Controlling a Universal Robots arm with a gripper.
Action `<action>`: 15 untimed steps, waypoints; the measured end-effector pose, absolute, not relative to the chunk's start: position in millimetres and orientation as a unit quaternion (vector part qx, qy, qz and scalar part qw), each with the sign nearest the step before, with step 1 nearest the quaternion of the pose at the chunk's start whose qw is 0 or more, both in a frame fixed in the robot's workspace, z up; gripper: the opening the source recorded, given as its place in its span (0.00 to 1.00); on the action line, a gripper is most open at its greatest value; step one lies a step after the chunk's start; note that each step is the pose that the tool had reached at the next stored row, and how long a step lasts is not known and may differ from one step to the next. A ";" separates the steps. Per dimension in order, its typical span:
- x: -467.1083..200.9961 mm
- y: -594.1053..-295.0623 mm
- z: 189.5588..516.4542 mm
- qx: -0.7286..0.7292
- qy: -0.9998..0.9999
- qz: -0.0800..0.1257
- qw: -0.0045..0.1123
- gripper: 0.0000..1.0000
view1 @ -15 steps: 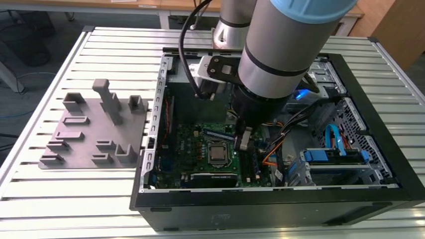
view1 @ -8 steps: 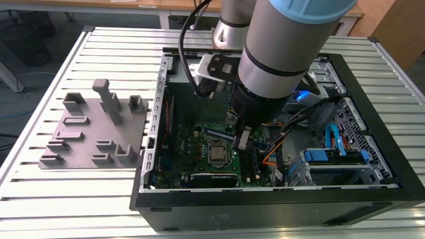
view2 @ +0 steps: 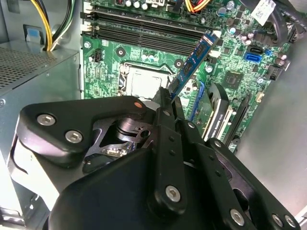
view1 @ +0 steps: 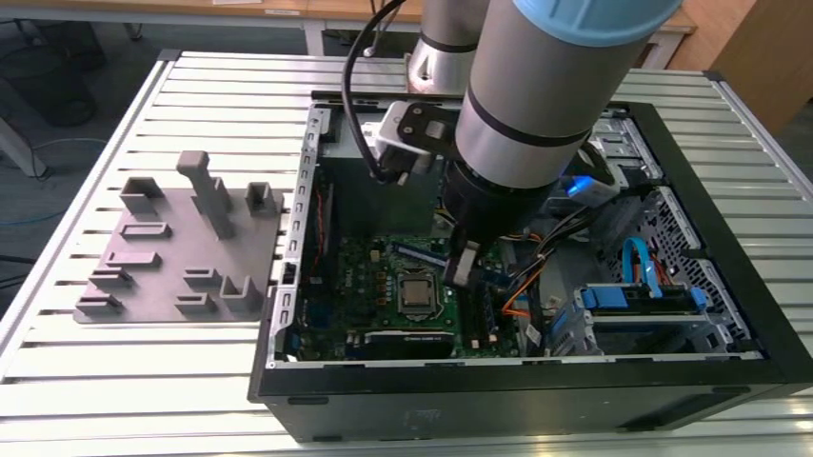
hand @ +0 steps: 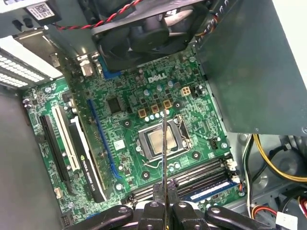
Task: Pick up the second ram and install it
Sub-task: 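Insert the second ram into the second slot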
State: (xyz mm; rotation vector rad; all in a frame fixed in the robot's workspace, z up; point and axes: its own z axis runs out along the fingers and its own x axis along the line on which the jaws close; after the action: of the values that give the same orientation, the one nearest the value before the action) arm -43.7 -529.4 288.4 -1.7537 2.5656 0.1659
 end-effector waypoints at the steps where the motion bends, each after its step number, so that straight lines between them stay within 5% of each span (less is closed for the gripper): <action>1: -43.7 -529.4 288.4 -0.562 0.825 0.053 0.015 0.14; 15: -43.7 -529.4 288.2 -0.530 0.846 0.051 0.016 0.14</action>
State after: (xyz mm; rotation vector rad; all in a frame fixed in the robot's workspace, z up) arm -43.7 -529.4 288.2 -1.6486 2.6329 0.1579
